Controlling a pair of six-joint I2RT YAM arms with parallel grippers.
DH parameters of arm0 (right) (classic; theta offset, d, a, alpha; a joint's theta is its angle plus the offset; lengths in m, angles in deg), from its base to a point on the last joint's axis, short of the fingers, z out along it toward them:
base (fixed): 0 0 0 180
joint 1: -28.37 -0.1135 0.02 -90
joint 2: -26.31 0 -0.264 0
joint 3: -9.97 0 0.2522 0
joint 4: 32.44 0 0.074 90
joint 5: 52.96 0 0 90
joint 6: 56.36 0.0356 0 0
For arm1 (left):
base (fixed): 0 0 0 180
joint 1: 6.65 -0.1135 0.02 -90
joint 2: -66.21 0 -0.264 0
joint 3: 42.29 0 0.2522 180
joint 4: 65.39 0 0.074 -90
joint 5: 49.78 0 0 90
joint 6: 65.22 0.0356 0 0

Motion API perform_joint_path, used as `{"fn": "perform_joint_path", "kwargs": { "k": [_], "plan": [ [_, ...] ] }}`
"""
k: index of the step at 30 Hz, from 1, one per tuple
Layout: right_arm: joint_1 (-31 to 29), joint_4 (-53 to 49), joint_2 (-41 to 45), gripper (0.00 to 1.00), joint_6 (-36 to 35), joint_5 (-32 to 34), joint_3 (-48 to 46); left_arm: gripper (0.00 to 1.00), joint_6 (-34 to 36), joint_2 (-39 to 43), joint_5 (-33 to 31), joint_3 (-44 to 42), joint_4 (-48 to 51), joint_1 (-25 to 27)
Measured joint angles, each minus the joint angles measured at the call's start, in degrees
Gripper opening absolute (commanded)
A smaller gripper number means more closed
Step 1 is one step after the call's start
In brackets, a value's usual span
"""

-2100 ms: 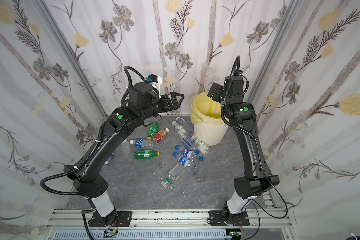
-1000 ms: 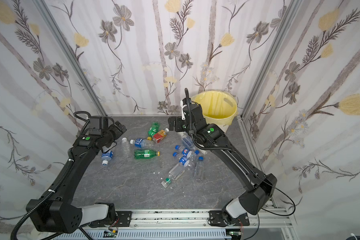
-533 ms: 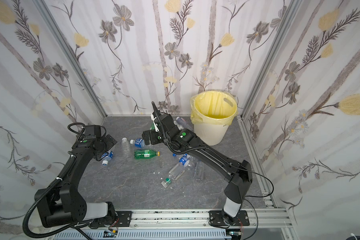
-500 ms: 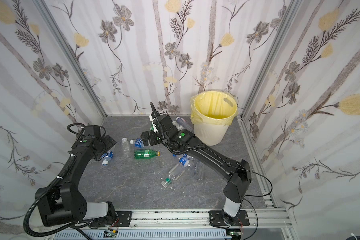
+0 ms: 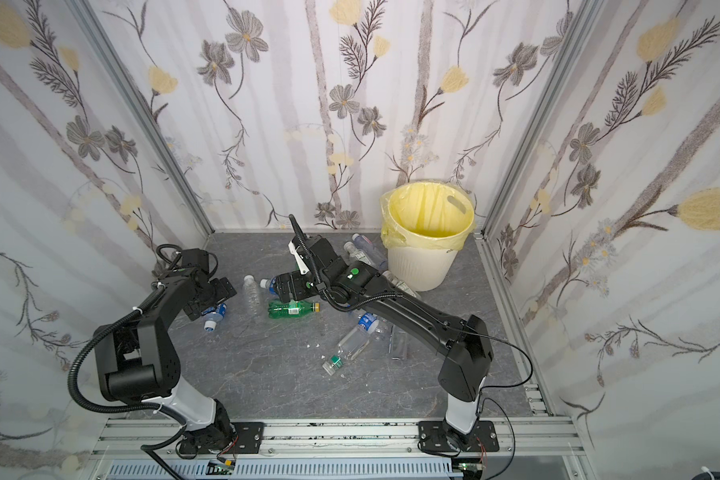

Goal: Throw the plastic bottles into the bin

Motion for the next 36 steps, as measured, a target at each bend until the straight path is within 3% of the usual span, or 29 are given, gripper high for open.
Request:
{"fn": "perform_joint_path", "kwargs": {
  "k": [4, 19, 26, 36],
  "plan": [
    [0.6, -0.5, -0.3, 1.0, -0.3, -1.0, 0.0, 0.94, 1.7, -3.0, -0.3, 1.0, 0.0, -0.1],
    [1.4, -1.6, -0.7, 1.0, -0.2, -3.8, -1.7, 0.57, 3.6, -10.3, -0.6, 4.0, -0.9, -0.6],
    [3.0, -1.6, -0.7, 1.0, -0.2, -4.0, -1.9, 0.45, 3.6, -11.6, -0.6, 5.0, -2.0, -0.5],
    [3.8, -1.6, -0.6, 1.0, 0.4, -4.0, -3.1, 0.42, 3.3, -11.1, 2.5, 5.1, -3.0, -0.4]
  ]
}}
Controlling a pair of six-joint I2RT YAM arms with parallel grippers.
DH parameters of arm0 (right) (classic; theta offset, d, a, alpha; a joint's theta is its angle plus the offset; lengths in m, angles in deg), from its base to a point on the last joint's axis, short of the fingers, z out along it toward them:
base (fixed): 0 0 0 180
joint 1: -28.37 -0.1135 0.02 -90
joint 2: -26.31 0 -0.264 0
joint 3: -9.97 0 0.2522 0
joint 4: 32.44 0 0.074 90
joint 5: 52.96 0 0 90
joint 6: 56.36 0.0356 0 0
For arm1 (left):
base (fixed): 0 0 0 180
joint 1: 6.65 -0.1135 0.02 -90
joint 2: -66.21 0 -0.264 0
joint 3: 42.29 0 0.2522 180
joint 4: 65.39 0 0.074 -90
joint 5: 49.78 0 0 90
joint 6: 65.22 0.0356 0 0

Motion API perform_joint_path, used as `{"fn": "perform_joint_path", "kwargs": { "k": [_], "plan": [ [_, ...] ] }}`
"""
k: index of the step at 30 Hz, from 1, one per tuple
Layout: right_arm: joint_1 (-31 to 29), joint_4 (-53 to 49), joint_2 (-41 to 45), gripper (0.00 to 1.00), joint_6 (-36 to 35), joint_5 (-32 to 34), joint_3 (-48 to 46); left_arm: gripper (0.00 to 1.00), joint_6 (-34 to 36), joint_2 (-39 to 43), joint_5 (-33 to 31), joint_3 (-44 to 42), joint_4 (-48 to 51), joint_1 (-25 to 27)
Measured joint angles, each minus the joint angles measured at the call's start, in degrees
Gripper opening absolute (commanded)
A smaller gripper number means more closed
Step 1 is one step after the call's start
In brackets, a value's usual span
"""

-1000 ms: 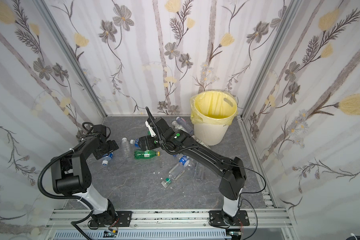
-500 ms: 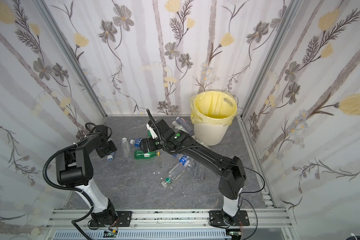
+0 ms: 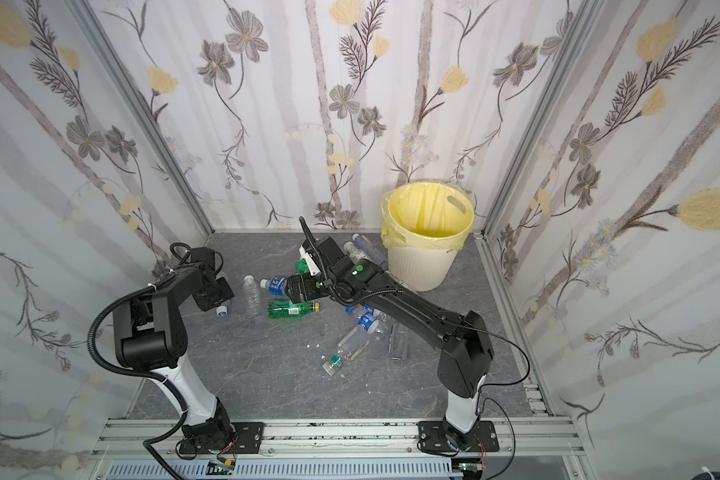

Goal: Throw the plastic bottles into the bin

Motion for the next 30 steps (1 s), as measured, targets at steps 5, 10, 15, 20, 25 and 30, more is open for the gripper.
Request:
{"fn": "perform_joint_path", "kwargs": {
  "k": [5, 10, 15, 20, 25, 30],
  "plan": [
    [1.2, 0.0, 0.1, 1.0, 0.5, -0.1, 0.0, 0.42, -0.2, 4.3, 3.0, -1.8, 0.4, 1.1],
    [2.6, 0.0, 0.7, 1.0, 1.6, -0.4, 0.0, 0.41, -0.2, 9.0, 5.6, -3.1, 0.5, 4.3],
    [3.9, -1.0, 1.9, 1.0, 2.5, -0.9, 1.4, 0.41, -0.1, 13.9, 7.1, -3.7, 0.3, 8.5],
    [6.5, -3.1, 3.3, 1.0, 3.5, 0.9, 3.6, 0.43, -0.2, 19.3, 8.9, -3.9, -0.1, 12.7],
    [8.6, -5.5, 4.5, 1.0, 4.9, 0.5, 5.9, 0.43, -0.6, 23.3, 9.5, -3.9, -0.5, 18.1],
    [10.8, -5.6, 5.0, 1.0, 6.4, 0.4, 6.8, 0.43, -2.3, 24.7, 10.3, -2.0, -0.8, 23.9]
  ]
}}
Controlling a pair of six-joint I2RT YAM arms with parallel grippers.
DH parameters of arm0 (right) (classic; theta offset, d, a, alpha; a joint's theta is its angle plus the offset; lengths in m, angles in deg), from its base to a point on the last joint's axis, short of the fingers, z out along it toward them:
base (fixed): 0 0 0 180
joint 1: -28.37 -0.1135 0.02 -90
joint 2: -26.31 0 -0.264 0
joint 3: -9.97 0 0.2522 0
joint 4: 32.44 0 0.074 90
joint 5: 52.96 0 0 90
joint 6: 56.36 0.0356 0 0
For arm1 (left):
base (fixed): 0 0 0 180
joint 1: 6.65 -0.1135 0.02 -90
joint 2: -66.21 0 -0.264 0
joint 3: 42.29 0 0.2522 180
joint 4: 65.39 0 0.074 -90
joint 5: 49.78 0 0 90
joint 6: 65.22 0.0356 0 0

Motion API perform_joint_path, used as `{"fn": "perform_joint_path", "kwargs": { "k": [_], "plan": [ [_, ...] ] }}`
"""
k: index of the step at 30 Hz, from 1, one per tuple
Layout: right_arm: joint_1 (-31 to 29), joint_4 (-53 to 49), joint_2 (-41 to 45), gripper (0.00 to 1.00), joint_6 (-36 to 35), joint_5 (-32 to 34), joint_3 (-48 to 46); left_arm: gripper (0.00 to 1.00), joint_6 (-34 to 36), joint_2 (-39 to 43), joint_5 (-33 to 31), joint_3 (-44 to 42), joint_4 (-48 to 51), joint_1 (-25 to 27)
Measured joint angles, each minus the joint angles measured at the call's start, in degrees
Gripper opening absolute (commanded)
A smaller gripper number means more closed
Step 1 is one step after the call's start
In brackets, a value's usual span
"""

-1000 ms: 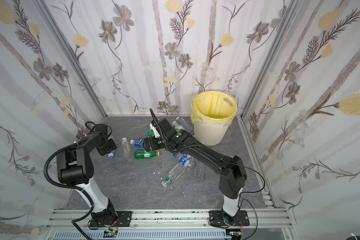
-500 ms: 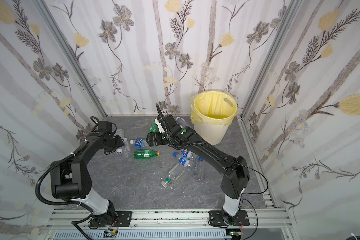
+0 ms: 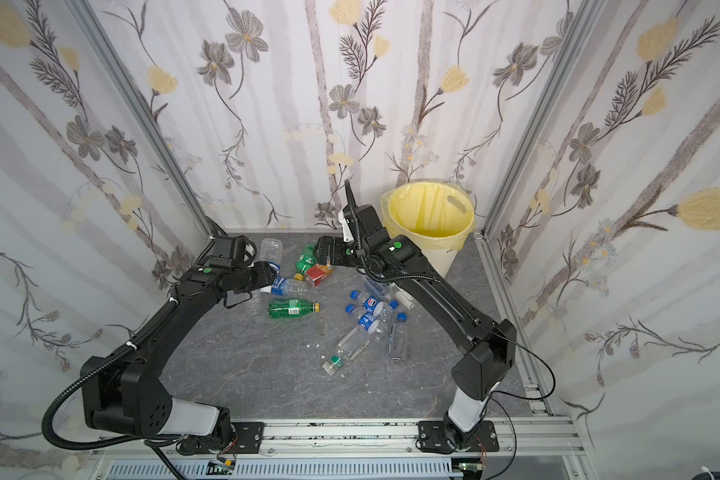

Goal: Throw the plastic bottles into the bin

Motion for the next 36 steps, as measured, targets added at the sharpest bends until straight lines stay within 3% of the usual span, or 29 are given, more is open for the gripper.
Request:
{"fn": "perform_joint_path", "kwargs": {
  "k": [19, 36],
  "plan": [
    [2.6, 0.8, -0.7, 1.0, 5.6, -4.2, 1.7, 0.42, -7.8, 0.0, 0.6, 7.6, -1.7, 17.9],
    [4.7, 3.9, -1.0, 0.88, 9.1, -7.0, 0.3, 0.42, -10.4, -0.7, -1.1, 12.8, -1.7, 24.9]
  ]
}}
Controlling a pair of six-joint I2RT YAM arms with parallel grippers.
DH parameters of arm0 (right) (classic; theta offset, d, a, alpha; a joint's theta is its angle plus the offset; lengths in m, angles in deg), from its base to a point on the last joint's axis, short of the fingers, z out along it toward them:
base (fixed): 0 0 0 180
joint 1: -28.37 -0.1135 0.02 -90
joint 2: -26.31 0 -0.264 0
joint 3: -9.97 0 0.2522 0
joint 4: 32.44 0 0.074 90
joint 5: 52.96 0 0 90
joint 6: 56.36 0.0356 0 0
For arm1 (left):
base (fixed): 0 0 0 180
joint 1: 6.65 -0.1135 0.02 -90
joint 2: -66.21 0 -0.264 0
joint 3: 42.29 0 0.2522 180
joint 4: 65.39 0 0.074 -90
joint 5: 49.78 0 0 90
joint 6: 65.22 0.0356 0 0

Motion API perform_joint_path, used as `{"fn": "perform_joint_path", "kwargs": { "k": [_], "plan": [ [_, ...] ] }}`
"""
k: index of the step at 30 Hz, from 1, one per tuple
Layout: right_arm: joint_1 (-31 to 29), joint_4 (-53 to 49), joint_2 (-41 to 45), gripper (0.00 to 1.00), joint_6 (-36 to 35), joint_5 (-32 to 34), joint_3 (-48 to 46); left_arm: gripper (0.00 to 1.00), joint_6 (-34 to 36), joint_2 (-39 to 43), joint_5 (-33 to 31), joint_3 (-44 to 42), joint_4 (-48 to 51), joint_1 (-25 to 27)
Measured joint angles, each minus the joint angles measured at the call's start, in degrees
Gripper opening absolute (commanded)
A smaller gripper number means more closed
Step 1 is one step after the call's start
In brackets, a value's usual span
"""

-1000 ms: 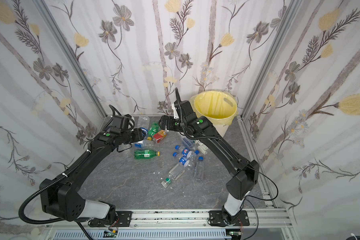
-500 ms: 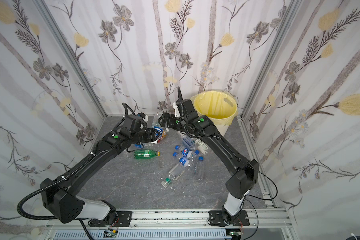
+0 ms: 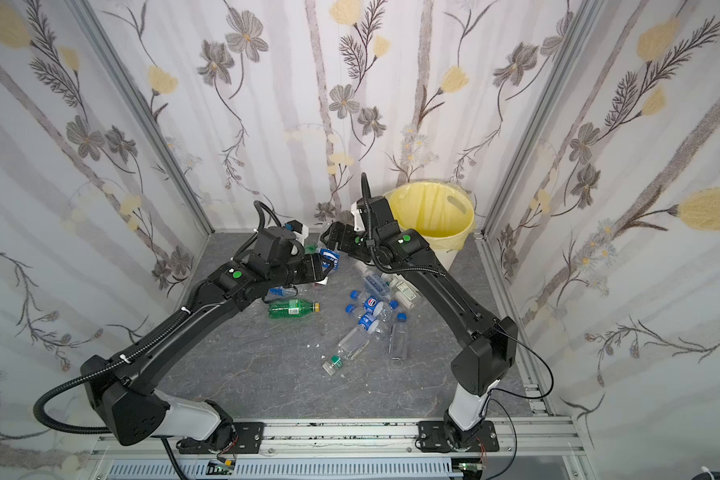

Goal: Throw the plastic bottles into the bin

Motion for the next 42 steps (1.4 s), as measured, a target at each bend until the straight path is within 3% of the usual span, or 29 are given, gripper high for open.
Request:
{"fn": "perform_joint_path", "kwargs": {
  "k": [8, 13, 16, 23, 28, 35, 42],
  "plan": [
    [0.5, 2.2, 0.0, 0.74, 1.1, -1.3, -1.7, 0.44, -1.0, -0.7, -0.2, 0.4, 0.1, 1.2],
    [0.7, 2.6, 0.2, 0.59, 1.5, -1.6, -2.2, 0.48, -1.3, -1.0, -0.4, 0.7, 0.4, 1.7],
    [0.9, 2.6, 0.3, 0.58, 1.7, -1.6, -2.3, 0.52, -1.0, -1.0, -0.8, 0.7, 0.4, 1.8],
    [1.2, 2.6, 1.1, 0.55, 1.9, -2.0, -2.5, 0.75, -0.9, 0.0, -0.2, 0.6, 0.1, 1.9],
    [2.0, 2.3, 2.7, 0.55, 1.8, -0.8, -2.9, 1.0, -1.0, 1.3, -0.6, 0.4, 0.0, 1.9],
    [5.0, 1.2, 5.7, 0.55, 0.3, 0.2, -3.0, 1.0, -0.4, 1.2, -0.5, 1.0, 0.1, 3.1],
    [10.7, -0.7, 9.9, 0.55, -2.1, 1.8, -2.4, 1.0, 2.3, -2.9, -0.1, 9.3, 0.0, 8.0]
  ]
}}
